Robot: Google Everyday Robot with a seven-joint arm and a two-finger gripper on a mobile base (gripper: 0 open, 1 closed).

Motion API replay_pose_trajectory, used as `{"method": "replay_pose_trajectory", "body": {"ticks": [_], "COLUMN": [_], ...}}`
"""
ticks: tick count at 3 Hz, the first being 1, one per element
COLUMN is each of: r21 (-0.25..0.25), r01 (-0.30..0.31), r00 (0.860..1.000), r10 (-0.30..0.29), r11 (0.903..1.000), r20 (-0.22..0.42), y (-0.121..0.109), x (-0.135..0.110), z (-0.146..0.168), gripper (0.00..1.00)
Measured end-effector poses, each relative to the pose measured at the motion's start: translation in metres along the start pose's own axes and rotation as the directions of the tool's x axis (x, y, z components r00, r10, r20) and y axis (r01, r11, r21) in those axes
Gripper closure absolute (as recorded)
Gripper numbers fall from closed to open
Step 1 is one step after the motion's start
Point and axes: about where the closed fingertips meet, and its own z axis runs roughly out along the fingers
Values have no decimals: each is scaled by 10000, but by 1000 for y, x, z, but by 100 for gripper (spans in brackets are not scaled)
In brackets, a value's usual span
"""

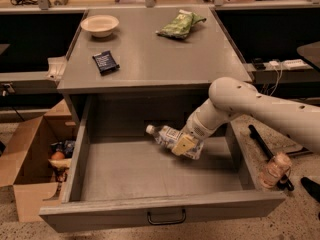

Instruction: Place blue plastic bottle into top drawer

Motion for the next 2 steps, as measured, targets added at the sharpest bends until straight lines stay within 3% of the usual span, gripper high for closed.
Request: {"method": "replay_pose_trajectory", "body": {"ticks": [1, 2], "r21": [0, -1], "r01": [0, 0], "r00": [10000, 10000], "r10": [0, 0], "r11": [10000, 10000], "r20": [0, 0], "y": [0, 0], "x": [0, 0], "z": [0, 0], "gripper": [4, 0]}}
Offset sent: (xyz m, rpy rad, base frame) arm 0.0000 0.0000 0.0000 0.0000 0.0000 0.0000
